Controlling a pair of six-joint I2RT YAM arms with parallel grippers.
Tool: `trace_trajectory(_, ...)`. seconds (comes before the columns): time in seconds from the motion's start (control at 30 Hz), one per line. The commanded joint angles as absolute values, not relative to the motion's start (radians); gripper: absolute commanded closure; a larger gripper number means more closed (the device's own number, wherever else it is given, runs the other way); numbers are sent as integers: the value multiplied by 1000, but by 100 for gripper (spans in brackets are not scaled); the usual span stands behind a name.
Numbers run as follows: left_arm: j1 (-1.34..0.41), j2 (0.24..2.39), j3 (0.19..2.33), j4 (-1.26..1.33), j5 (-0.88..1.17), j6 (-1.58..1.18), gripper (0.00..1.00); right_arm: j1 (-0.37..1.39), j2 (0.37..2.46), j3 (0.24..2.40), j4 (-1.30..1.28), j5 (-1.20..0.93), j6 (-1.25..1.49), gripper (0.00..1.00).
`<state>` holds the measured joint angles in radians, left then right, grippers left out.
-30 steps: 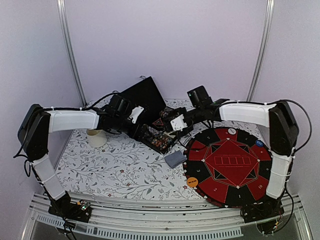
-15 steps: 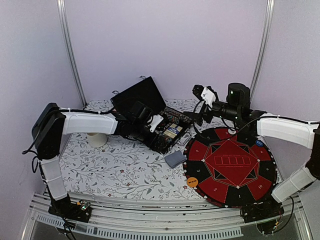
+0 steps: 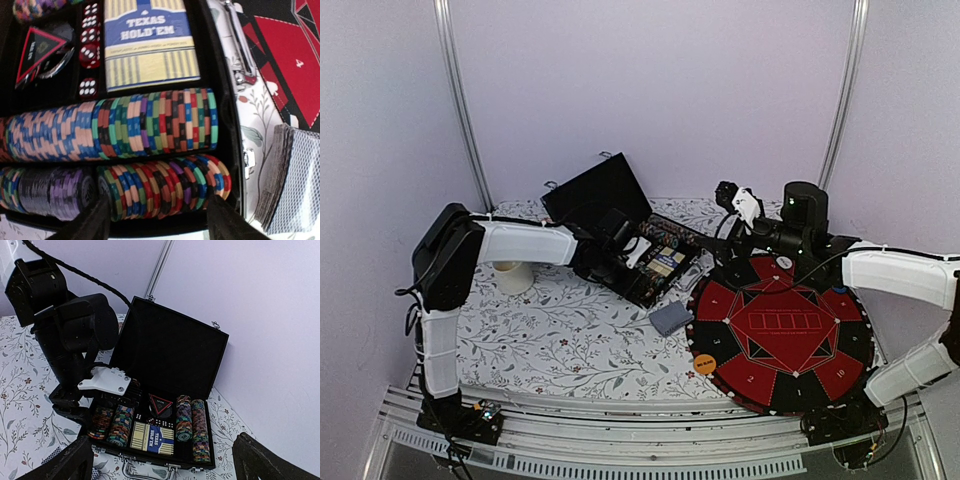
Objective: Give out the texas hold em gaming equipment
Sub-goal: Pick up the pile of poker chips from the chip case.
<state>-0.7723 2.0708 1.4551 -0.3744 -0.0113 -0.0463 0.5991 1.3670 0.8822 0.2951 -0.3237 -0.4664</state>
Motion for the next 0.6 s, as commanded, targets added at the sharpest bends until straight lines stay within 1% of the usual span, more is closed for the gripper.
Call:
trace_trajectory(0.0, -756, 2086, 1477, -409, -27, -68, 35, 597, 1332, 860, 324, -333, -464, 1)
trace_trajectory(0.23, -731, 2099, 1469, -408, -5, -86, 41, 597, 1330, 851, 328, -339, -469, 1)
trace_trajectory(0.37, -729, 2115, 1478, -405, -12, -82, 49, 597, 1328, 848, 330, -340, -471, 1)
trace_trajectory(0.57, -730, 2132, 1488, -421, -56, -75, 50, 597, 1330, 844, 330, -345, -465, 1)
